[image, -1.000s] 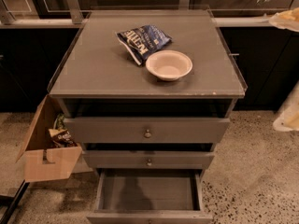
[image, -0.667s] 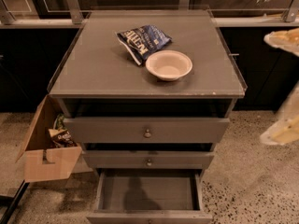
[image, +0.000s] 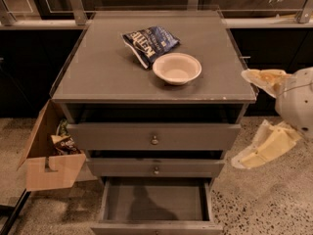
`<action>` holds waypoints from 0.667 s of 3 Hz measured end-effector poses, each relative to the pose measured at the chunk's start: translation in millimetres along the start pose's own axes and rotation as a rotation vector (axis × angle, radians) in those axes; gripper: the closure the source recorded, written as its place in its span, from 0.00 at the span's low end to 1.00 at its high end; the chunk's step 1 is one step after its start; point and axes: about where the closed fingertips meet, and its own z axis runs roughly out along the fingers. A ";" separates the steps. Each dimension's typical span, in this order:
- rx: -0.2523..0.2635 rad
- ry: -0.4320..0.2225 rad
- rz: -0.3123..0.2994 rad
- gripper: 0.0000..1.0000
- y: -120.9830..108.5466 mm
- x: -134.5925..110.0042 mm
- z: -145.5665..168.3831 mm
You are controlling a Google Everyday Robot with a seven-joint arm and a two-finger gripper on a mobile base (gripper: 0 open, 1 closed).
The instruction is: Close bottom drawer
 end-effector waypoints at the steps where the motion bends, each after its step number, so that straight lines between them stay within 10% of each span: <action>1: -0.063 -0.047 0.020 0.00 8.1 -0.4 33.4; 2: -0.063 -0.047 0.020 0.00 8.1 -0.4 33.4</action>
Offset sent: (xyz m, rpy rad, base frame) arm 0.0058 0.0201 -0.0215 0.0461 0.0377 0.0376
